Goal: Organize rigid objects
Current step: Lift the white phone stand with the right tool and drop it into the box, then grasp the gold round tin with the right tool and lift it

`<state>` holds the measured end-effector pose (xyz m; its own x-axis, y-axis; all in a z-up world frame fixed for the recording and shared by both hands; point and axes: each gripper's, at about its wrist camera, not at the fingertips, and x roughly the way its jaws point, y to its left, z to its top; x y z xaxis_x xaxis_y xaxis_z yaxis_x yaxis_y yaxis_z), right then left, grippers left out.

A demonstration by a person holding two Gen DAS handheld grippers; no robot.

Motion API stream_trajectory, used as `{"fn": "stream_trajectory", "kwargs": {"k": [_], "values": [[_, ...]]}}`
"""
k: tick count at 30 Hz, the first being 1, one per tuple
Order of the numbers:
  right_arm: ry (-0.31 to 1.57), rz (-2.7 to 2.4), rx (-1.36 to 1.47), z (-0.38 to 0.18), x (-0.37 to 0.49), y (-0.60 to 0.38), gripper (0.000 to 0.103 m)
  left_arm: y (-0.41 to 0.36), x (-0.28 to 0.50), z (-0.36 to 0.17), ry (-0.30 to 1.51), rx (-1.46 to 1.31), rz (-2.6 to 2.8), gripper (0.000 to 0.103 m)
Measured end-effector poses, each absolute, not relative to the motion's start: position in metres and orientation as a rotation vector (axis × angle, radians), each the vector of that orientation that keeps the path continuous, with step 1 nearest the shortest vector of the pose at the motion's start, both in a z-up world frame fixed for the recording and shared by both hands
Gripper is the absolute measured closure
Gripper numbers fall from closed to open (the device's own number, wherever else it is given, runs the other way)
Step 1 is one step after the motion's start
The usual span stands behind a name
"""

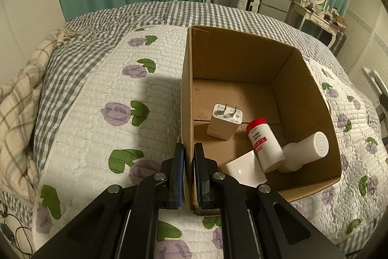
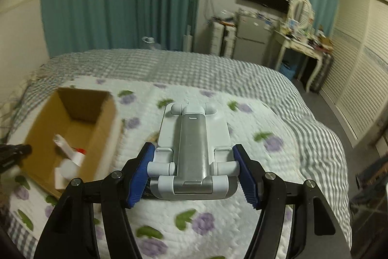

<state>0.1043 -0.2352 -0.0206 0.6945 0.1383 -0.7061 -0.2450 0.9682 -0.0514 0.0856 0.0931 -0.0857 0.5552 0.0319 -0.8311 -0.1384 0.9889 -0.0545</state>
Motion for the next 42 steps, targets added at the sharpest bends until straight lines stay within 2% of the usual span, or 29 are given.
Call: {"fn": "stream_trajectory", "kwargs": {"k": [9,19,34,36,37,38,42], "values": [[0.725,0.440,-0.181,-0.014,0.126,-0.149,0.038,0.100,0.087,-0.084,0.987,-0.150,0.070,0.095],[0.796,0.591,-0.214,-0.067,0.153,-0.073,0.038,0.102,0.086,-0.083,0.988,-0.156,0.056,0.095],[0.761,0.625,-0.232,-0.078,0.151,-0.061,0.038,0.099,0.087,-0.084,0.991,-0.146,0.060,0.095],[0.739,0.613,-0.211,-0.072,0.149,-0.069,0.028,0.098,0.089,-0.084,0.993,-0.139,0.064,0.095],[0.708,0.590,-0.193,-0.066,0.147,-0.076,0.019,0.098,0.089,-0.084,0.993,-0.135,0.068,0.095],[0.684,0.572,-0.175,-0.059,0.146,-0.084,0.015,0.098,0.090,-0.085,0.994,-0.135,0.068,0.095],[0.667,0.495,-0.113,-0.037,0.151,-0.131,0.014,0.096,0.092,-0.088,1.003,-0.122,0.077,0.095]]}}
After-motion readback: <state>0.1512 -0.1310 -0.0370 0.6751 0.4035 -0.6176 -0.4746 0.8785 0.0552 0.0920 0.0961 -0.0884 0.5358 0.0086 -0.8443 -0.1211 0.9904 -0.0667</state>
